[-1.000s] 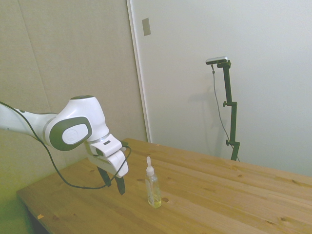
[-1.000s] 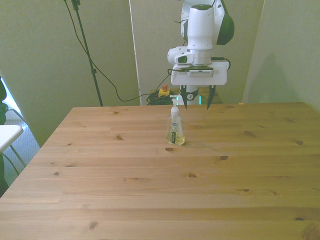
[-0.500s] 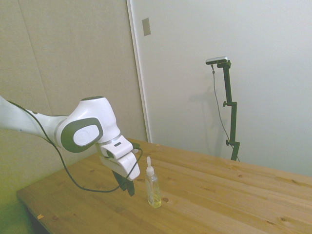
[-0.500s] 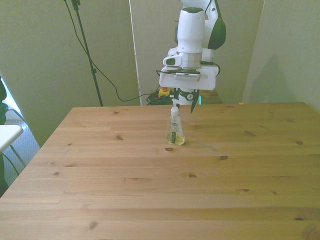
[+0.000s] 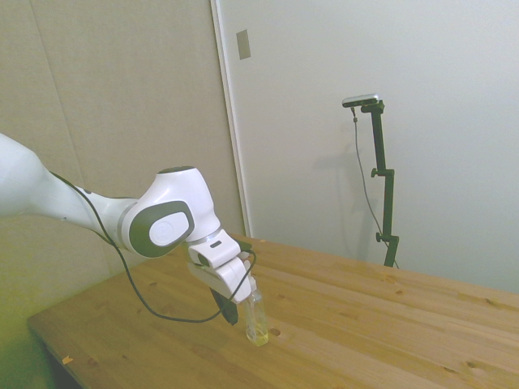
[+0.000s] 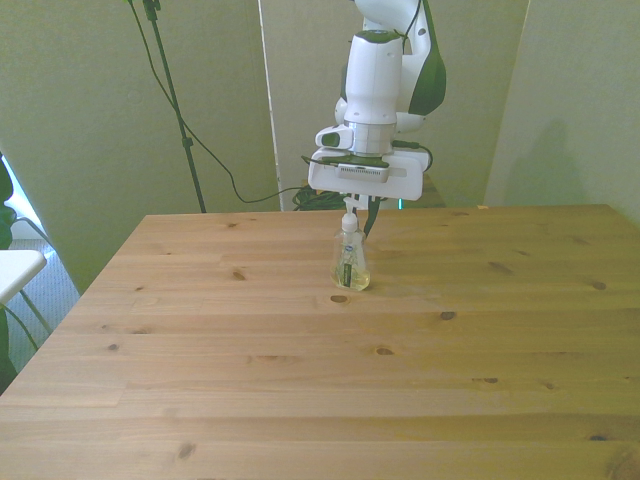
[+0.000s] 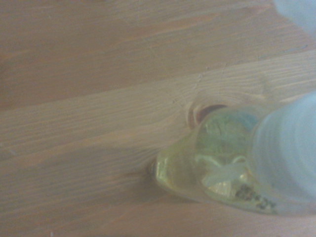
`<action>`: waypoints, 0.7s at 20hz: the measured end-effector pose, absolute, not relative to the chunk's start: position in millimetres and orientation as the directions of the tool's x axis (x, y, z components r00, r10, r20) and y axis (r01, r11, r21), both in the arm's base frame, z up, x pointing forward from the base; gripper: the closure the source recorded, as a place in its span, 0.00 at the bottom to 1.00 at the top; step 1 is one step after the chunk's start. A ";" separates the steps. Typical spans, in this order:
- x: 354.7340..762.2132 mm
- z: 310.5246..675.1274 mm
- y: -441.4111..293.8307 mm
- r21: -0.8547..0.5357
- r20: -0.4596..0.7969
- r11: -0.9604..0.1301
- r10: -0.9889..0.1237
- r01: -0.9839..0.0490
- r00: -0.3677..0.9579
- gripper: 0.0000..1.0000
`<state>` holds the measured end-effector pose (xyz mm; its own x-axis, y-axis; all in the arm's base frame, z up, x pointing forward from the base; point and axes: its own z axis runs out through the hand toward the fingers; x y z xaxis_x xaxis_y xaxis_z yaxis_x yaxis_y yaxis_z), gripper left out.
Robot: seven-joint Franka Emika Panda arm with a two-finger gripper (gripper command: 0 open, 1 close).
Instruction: Knock down the sanitizer
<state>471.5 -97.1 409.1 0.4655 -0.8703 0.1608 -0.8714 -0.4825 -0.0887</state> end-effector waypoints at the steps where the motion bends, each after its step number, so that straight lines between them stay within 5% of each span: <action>1: 474.7 408.6 -97.8 -0.091 0.161 -0.478 -0.873 -0.873 0.461 1.00; 14: 536.9 411.5 -130.8 -0.140 0.186 -0.403 -0.908 -0.904 0.376 1.00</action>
